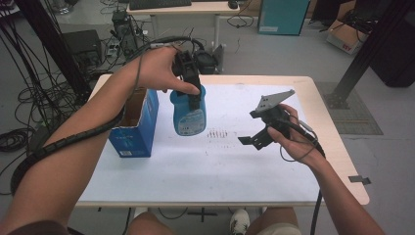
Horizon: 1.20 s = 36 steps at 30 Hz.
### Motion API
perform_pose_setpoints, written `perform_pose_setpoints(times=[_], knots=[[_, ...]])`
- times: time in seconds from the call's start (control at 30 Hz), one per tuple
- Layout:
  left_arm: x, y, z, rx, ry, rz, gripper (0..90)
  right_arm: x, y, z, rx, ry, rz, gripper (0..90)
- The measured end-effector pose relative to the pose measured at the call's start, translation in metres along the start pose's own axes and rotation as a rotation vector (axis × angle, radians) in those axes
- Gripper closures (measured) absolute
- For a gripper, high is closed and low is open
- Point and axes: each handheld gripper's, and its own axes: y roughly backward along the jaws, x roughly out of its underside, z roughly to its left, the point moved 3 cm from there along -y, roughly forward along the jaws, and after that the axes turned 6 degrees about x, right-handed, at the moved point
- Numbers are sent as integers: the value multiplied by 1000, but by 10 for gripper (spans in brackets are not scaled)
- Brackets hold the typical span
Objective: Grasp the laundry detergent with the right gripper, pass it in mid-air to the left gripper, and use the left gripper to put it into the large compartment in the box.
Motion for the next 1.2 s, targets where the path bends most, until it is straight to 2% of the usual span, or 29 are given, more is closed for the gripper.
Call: perform_pose_setpoints(times=[0.03,0.07,0.17,0.2,0.5,0.57,0.7,0.8,1.0,1.03,1.2], knots=[[1,2,1,1,40,-17,364,3,4,-2,12,-4,9,3],[4,7,4,-2,48,-7,364,5,8,-3,21,-10,18,3],[9,18,12,-2,122,-27,364,10,16,-6,43,-17,40,3],[12,24,16,-2,163,-37,364,12,19,-7,48,-21,47,3],[36,75,40,-38,423,-127,364,27,40,-19,88,-44,93,3],[40,83,43,-44,460,-133,365,29,43,-21,91,-44,99,3],[53,104,52,-64,569,-134,365,32,47,-24,103,-47,118,3],[63,117,60,-71,650,-157,365,33,51,-25,109,-47,121,3],[87,131,73,-48,805,-194,365,35,58,-27,119,-54,113,3],[92,132,77,-44,841,-201,365,35,59,-27,119,-57,115,3],[109,132,87,-49,944,-197,365,40,60,-27,115,-55,119,3]])
